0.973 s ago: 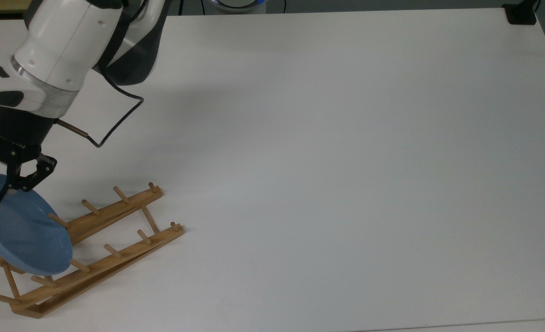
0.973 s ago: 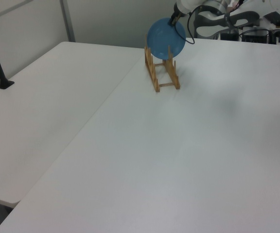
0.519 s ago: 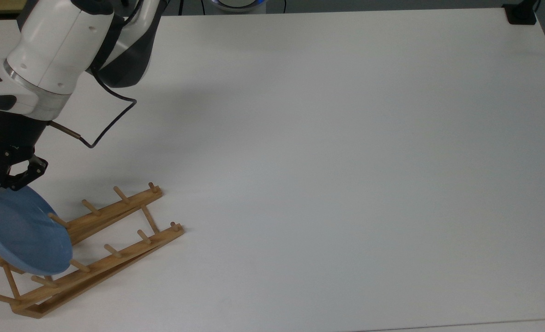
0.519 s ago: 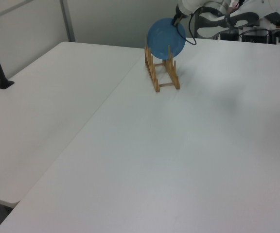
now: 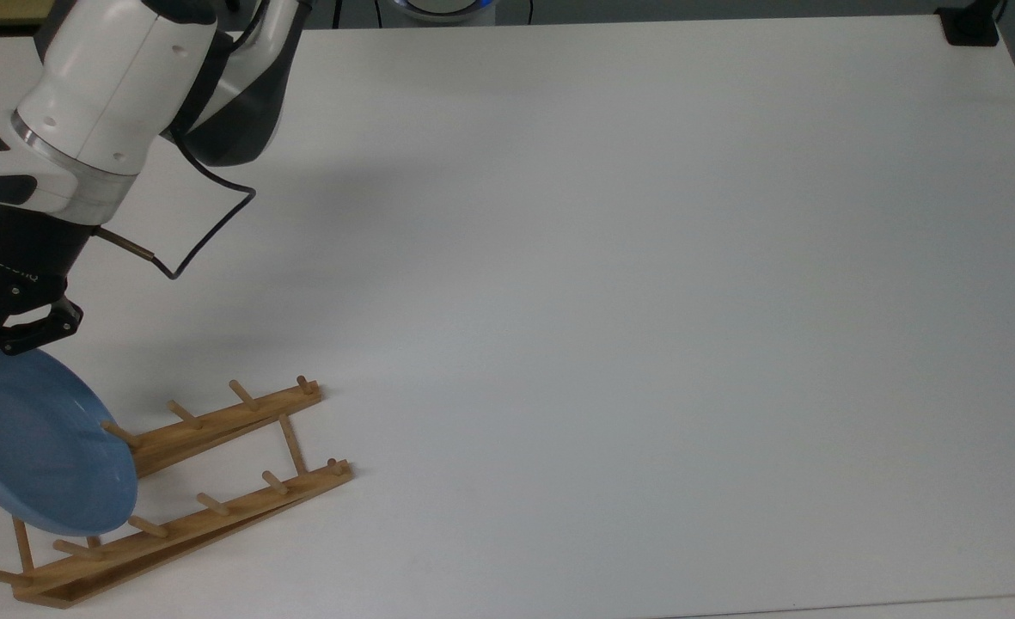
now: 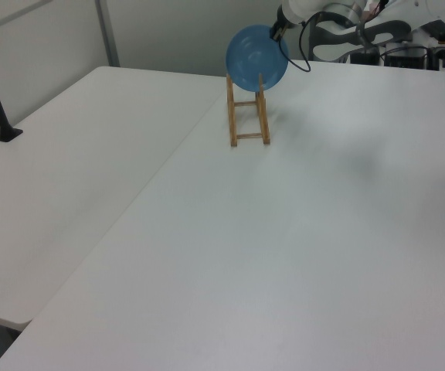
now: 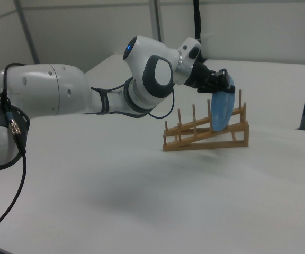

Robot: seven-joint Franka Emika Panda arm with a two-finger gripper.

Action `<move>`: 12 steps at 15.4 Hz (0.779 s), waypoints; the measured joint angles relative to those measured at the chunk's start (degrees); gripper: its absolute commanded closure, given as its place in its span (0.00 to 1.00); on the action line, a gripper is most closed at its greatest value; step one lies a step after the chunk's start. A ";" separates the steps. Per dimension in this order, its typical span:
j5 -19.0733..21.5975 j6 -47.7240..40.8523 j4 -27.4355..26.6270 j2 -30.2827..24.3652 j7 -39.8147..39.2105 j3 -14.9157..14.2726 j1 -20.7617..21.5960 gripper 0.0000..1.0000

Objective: Pick plate from plate rack
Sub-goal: 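Lift the gripped blue plate up out of the rack slots, then carry the plate away from the rack and lower it flat onto the table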

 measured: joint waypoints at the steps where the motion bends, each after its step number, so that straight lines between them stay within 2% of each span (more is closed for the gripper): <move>1: 0.00 0.00 0.29 0.00 0.00 0.00 0.00 1.00; 8: 0.00 0.02 2.29 -1.78 0.00 0.00 0.01 1.00; 10: 0.24 0.33 2.62 -4.17 0.15 0.12 0.02 1.00; 12: 2.26 0.34 2.20 -8.13 0.77 1.14 0.07 1.00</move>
